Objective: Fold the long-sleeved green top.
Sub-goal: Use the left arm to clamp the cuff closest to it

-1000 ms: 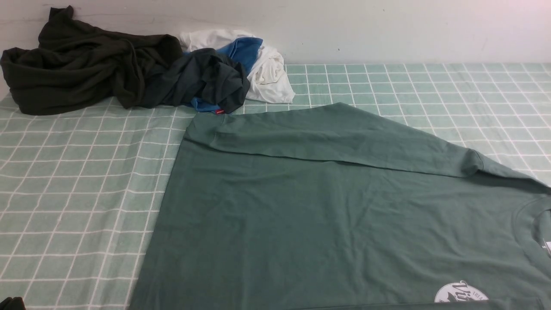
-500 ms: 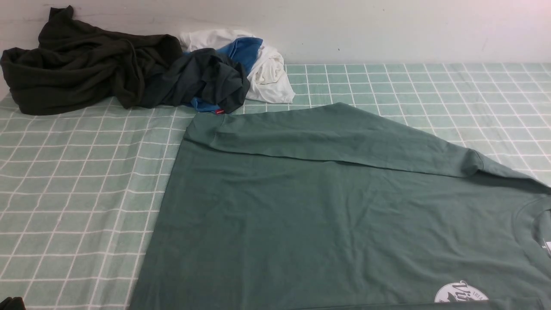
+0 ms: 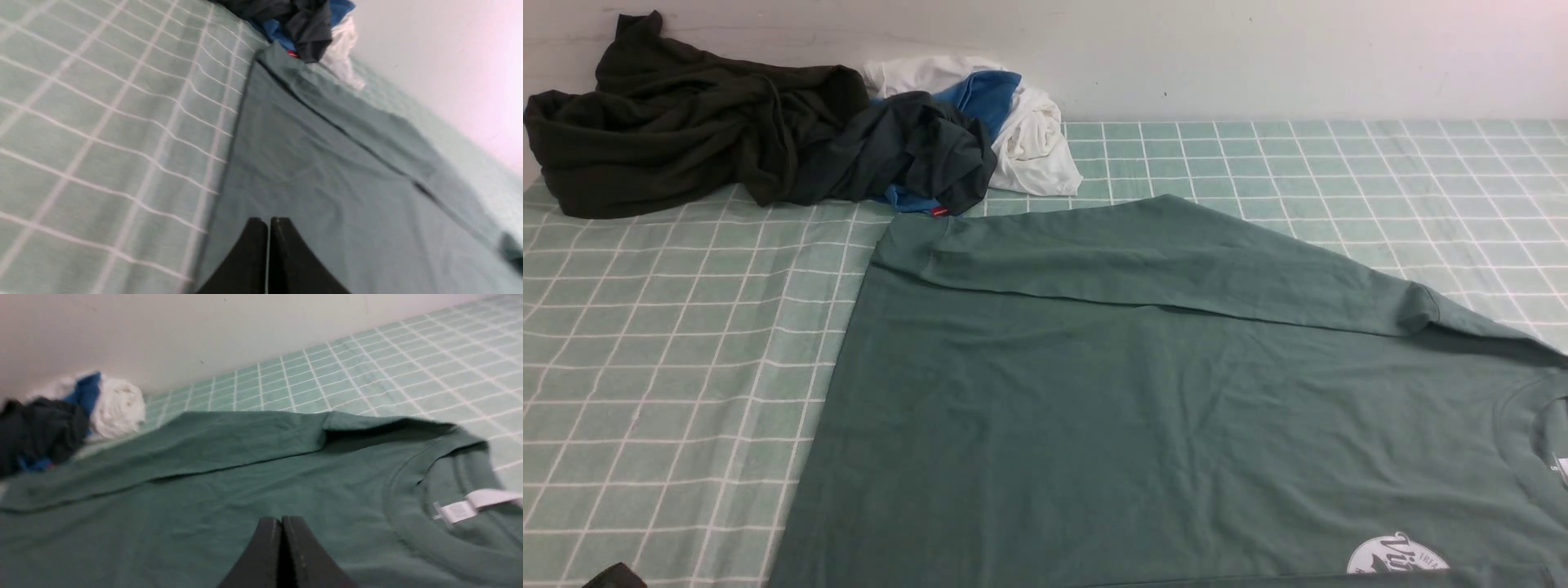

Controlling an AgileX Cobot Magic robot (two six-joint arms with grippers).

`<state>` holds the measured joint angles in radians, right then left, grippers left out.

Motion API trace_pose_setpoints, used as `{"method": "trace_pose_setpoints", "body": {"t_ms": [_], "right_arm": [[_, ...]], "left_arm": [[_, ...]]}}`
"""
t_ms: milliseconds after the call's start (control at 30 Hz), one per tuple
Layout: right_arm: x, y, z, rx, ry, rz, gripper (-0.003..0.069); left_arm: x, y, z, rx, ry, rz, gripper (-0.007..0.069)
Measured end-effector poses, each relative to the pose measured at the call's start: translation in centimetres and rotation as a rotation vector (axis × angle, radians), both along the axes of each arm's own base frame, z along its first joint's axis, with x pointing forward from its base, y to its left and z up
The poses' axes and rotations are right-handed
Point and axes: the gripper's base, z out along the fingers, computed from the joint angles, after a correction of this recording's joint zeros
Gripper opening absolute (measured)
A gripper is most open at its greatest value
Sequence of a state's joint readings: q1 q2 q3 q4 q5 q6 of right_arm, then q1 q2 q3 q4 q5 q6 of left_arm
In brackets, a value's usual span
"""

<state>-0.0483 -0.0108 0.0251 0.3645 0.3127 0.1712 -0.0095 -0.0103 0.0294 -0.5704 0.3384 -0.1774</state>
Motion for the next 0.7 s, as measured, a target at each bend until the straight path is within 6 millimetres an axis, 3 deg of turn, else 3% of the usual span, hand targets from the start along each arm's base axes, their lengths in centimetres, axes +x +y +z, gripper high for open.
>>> {"method": "trace_pose_setpoints", "body": {"t_ms": [133, 267, 500, 567, 667, 700], "right_arm": [[0.0, 0.5, 0.4, 0.413, -0.026, 0.014, -0.0014], [0.0, 0.6, 0.7, 0.538, -0.046, 0.015, -0.0014], [0.1, 0.4, 0.9, 0.409, -0.082, 0.009, -0.0014], [0.0, 0.5, 1.1, 0.265, -0.086, 0.030, -0.0014], [0.0, 0.6, 2.2, 0.153, -0.096, 0.048, -0.0014], [0.3, 0.5, 3.7, 0.068, -0.092, 0.053, -0.0014]], "left_arm": [[0.0, -0.3, 0.3, -0.138, -0.003, -0.006, -0.0003], [0.1, -0.2, 0.6, -0.167, -0.031, 0.014, -0.0003], [0.1, 0.0, 1.2, -0.114, -0.082, 0.023, -0.0003], [-0.3, -0.2, 3.6, 0.028, -0.148, -0.024, -0.0003], [-0.5, -0.4, 5.5, 0.157, -0.153, -0.072, -0.0003], [-0.3, -0.5, 6.8, 0.270, -0.101, -0.114, -0.0003]]}}
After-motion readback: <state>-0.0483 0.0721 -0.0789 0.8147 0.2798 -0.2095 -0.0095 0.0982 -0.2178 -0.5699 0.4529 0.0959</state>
